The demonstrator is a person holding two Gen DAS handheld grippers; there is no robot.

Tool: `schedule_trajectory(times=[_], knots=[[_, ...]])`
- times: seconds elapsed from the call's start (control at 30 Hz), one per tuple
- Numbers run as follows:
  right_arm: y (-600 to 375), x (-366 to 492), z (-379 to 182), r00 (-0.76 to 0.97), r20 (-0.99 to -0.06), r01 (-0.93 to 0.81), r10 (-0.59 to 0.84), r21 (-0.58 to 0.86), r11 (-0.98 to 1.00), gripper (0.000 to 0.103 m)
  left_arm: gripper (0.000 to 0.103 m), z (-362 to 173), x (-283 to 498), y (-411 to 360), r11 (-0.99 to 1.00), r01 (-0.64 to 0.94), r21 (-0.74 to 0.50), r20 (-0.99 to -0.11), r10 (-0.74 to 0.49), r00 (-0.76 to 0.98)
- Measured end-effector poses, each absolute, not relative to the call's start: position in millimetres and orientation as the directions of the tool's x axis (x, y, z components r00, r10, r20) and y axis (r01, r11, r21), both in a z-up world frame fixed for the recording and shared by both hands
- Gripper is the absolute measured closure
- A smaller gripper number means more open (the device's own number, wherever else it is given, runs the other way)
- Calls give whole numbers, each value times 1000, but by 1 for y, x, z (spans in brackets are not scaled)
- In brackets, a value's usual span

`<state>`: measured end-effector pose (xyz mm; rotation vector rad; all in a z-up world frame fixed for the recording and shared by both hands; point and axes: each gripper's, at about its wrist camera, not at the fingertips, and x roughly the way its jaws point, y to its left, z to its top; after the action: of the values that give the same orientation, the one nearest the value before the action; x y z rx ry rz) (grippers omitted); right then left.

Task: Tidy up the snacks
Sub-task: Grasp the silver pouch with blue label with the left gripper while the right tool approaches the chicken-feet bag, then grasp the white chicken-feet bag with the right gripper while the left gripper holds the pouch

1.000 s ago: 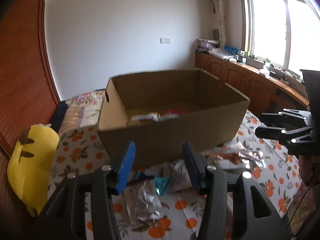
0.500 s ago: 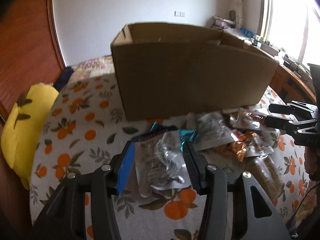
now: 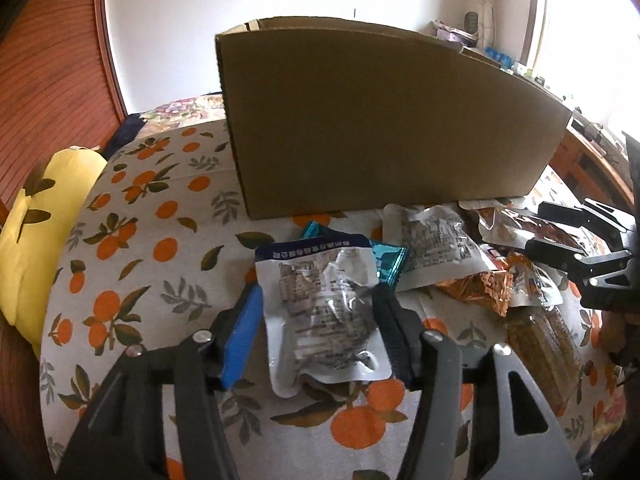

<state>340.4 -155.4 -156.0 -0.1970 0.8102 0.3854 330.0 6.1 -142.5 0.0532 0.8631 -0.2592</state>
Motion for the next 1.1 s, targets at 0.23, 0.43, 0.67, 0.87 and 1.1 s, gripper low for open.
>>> schedule_trajectory(times=[0.23, 0.43, 0.67, 0.87, 1.1], knots=[[-155, 346, -157, 624, -740, -407, 252, -32, 913, 31, 35, -152, 334, -2, 966, 257, -7, -779, -166, 604], [-154, 346, -157, 623, -740, -407, 254, -30, 913, 31, 31, -152, 335, -5, 967, 253, -7, -780, -164, 604], [-154, 346, -157, 624, -739, -407, 254, -30, 913, 31, 15, -156, 340, -3, 972, 236, -4, -789, -148, 596], [-155, 346, -158, 624, -739, -406, 254, -28, 913, 31, 18, -155, 336, -4, 969, 246, -10, -788, -159, 594], [-154, 347, -158, 625, -739, -405, 251, -32, 914, 30, 51, -149, 312, -11, 956, 294, -6, -775, -190, 602]])
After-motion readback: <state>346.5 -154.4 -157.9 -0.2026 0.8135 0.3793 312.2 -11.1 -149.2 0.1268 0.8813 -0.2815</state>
